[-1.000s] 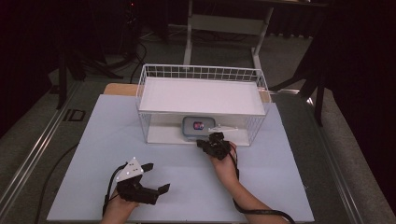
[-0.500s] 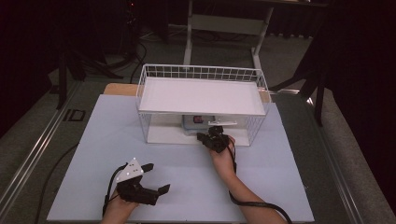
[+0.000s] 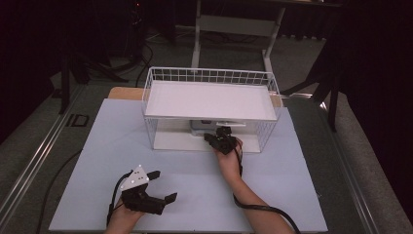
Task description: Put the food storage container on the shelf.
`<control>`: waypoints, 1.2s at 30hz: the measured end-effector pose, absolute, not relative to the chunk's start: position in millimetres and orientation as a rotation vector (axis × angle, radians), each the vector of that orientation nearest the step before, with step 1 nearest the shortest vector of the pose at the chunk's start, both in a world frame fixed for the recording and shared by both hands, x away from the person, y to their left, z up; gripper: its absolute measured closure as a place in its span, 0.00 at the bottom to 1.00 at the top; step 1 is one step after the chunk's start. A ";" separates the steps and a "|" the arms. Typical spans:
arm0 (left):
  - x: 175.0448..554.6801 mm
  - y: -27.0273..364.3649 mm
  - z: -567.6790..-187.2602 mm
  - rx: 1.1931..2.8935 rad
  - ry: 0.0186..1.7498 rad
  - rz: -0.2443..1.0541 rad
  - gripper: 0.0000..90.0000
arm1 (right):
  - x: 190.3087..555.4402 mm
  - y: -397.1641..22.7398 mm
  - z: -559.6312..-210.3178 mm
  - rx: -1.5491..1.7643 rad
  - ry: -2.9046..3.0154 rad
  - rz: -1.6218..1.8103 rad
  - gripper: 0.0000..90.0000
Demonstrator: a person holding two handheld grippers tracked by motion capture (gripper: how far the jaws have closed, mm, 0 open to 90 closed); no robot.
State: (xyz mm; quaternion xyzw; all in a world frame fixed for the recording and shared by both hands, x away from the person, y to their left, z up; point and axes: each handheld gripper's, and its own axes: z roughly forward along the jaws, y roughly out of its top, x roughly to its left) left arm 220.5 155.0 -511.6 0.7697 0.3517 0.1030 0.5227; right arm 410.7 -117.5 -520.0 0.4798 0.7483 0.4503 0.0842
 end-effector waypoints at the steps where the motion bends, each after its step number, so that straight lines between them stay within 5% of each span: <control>1: 220.3 154.7 -511.6 1.845 0.840 0.247 0.03 | 411.4 -117.6 -519.5 1.437 2.236 1.342 1.00; 14: 219.3 152.3 -509.6 1.845 0.827 0.246 0.03 | 401.4 -119.8 -521.5 1.381 2.263 1.339 1.00; 28: 221.6 148.4 -509.3 1.853 0.813 0.259 0.03 | 361.9 -135.6 -503.5 1.204 2.282 1.415 0.87; 36: 219.9 145.8 -508.8 1.844 0.771 0.257 0.03 | 345.3 -148.4 -499.3 1.171 2.314 1.460 0.46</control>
